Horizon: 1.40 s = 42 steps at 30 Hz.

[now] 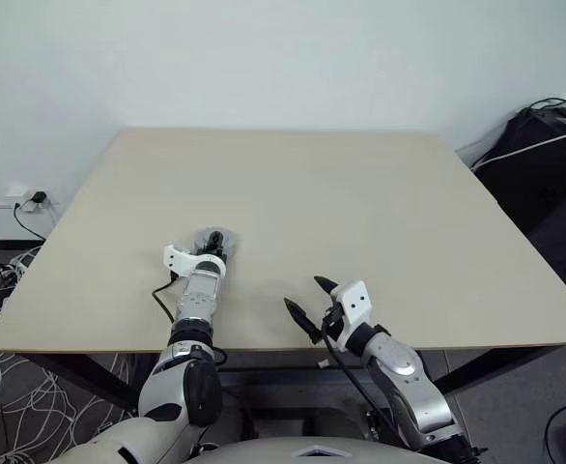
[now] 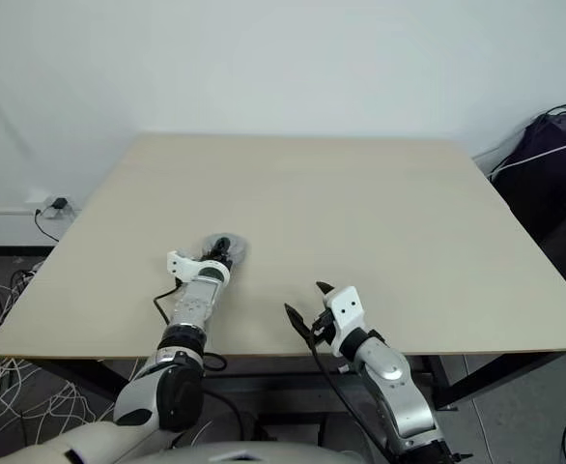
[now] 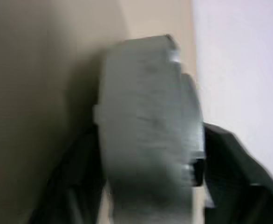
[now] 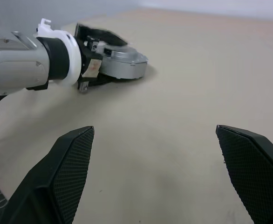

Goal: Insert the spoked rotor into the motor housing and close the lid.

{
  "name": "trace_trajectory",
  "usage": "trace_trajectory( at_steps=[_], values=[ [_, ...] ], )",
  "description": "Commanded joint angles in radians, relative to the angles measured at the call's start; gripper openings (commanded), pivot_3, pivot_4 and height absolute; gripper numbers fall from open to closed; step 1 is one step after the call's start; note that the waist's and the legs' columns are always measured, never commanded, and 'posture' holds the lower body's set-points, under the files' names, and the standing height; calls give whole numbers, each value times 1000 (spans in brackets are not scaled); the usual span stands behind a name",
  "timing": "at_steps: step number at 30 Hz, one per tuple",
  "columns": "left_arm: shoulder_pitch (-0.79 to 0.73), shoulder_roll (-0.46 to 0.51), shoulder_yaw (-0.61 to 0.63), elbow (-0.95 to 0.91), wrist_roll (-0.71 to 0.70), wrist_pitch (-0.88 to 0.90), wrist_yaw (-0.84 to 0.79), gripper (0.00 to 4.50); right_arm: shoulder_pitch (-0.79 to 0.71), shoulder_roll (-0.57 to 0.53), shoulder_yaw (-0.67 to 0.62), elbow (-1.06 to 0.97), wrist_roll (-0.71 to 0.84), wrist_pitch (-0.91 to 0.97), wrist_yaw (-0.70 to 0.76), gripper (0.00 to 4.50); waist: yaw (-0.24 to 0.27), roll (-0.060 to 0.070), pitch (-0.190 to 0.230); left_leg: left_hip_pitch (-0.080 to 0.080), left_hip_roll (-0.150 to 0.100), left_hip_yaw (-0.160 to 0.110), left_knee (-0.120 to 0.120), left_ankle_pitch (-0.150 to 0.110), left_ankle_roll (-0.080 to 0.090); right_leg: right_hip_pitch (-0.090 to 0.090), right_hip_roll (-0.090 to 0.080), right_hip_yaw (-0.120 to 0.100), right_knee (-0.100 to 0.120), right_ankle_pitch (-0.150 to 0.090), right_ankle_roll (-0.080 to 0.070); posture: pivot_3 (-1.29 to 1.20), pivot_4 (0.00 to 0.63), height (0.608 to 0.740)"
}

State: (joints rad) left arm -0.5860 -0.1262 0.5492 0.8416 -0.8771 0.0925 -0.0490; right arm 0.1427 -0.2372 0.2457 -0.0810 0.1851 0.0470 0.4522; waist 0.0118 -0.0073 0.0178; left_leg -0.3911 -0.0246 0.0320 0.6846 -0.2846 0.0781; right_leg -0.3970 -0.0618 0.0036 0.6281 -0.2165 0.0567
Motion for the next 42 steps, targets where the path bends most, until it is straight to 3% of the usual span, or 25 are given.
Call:
trace_trajectory(
  at_steps=[1, 14, 23, 28, 30, 36, 42],
  values=[
    [19, -20, -1, -49, 24, 14, 21, 4388, -6, 6, -19, -19, 2, -5, 5, 4500, -1, 2, -1, 1, 0, 0, 0, 0, 0, 0, 0, 0, 0, 0, 0, 0, 0, 740],
    [368, -157, -141, -501, 62, 221, 204, 4452, -1, 21, -15, -40, -4, 22, 4, 4500, -21, 2, -7, 3, 0, 0, -2, -3, -4, -2, -9, 3, 1, 1, -2, 0, 0, 740],
    [628, -110, -280, -812, -19, 459, 279, 4452, 11, 33, -8, -116, -5, 90, -10, 4500, -21, 14, -23, 10, -2, 1, -5, -7, -1, 2, -13, 4, 1, -2, -7, 0, 0, 740],
    [719, -7, -380, -968, -17, 541, 241, 4452, 30, 38, -21, -158, -3, 120, -32, 4500, -15, 16, -25, 11, -2, 1, -5, -7, -1, 4, -14, 3, 1, -3, -7, 0, 0, 740],
    [747, 29, -422, -1019, 18, 534, 198, 4452, 36, 40, -31, -165, 1, 125, -40, 4500, -11, 16, -25, 11, -3, 1, -5, -7, -1, 4, -14, 3, 0, -3, -7, 0, 0, 740],
    [784, 149, -590, -1069, 332, 297, 26, 4452, 65, 58, -82, -130, -22, 41, -85, 4500, 2, 14, -18, 10, -3, 1, -5, -7, -2, 3, -13, 3, 0, -3, -7, 0, 0, 740],
    [782, 152, -609, -1026, 476, 132, -26, 4452, 108, 93, -137, -55, -117, -114, -213, 4500, 2, 16, -15, 6, -2, 1, -6, -7, -2, -1, -13, 3, 0, -3, -6, 0, 0, 740]
  ],
)
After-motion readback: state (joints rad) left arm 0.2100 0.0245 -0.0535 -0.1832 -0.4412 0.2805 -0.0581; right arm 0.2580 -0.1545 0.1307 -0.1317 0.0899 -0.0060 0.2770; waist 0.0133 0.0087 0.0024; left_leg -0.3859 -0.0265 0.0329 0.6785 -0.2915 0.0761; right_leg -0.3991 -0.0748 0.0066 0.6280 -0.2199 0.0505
